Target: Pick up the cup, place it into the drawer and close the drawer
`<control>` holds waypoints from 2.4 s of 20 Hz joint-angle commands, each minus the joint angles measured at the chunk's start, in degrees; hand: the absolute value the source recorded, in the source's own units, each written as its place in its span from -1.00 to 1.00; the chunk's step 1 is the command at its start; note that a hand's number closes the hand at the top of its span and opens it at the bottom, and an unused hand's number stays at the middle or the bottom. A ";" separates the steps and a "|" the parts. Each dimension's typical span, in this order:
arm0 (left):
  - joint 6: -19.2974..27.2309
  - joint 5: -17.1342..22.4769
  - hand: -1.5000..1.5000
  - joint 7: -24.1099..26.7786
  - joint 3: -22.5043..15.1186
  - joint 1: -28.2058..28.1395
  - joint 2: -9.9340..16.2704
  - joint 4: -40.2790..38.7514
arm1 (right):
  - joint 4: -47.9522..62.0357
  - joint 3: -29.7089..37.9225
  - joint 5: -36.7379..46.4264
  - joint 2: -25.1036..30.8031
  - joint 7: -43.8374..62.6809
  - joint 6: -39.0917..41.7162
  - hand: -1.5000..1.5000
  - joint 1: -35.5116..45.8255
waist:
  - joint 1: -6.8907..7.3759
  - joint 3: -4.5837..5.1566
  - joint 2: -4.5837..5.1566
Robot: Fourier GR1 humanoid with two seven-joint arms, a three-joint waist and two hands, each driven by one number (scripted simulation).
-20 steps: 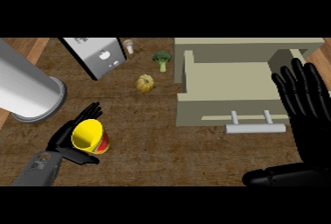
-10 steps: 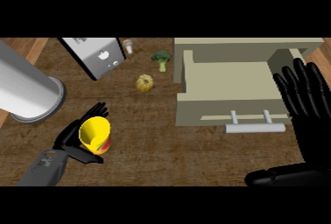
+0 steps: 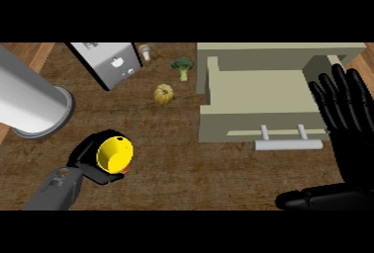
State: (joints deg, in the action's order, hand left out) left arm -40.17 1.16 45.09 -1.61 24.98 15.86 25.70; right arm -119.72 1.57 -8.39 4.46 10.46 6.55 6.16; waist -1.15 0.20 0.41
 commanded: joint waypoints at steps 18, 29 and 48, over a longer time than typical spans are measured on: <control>22.41 14.10 1.00 13.20 13.47 -6.64 -7.98 13.41 | -0.40 1.45 -0.63 0.64 -2.56 1.93 -1.00 -3.79 | 1.27 -0.23 -0.53; 28.94 14.64 1.00 -9.15 4.00 -10.16 -12.87 44.51 | -2.64 0.30 0.52 -0.53 -1.11 0.70 -1.00 -4.78 | 1.34 -0.23 -0.62; 47.50 11.53 1.00 -33.81 0.20 16.03 -15.56 50.54 | 3.77 4.16 -1.00 1.21 -3.35 1.85 -1.00 -0.86 | 0.82 -0.21 -0.38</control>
State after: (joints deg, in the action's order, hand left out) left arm 6.39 14.16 12.67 -1.36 36.48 0.55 78.83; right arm -117.73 5.06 -9.48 5.71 7.89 8.56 4.59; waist -0.31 -0.02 -0.02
